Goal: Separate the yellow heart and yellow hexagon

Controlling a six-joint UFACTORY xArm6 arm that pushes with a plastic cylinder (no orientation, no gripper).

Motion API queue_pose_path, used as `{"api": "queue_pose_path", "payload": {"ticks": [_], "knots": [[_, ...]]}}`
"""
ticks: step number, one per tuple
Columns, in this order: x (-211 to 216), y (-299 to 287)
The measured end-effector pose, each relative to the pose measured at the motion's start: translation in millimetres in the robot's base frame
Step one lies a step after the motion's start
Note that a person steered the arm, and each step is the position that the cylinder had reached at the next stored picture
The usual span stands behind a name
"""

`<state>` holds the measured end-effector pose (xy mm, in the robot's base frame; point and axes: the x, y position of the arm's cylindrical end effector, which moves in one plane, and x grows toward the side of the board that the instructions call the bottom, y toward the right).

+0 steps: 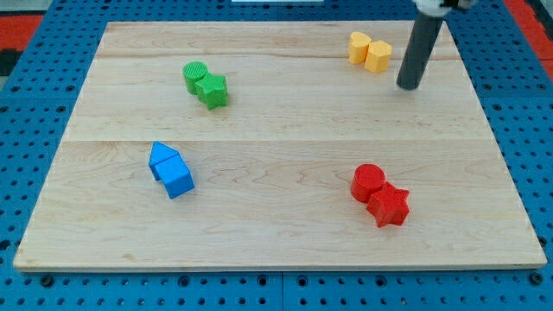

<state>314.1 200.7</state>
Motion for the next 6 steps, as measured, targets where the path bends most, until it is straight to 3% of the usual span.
{"api": "queue_pose_path", "payload": {"ticks": [1,2,4,6], "knots": [[-31.3,36.4],[-46.4,14.7],[-22.5,-91.7],[-38.4,-145.7]]}}
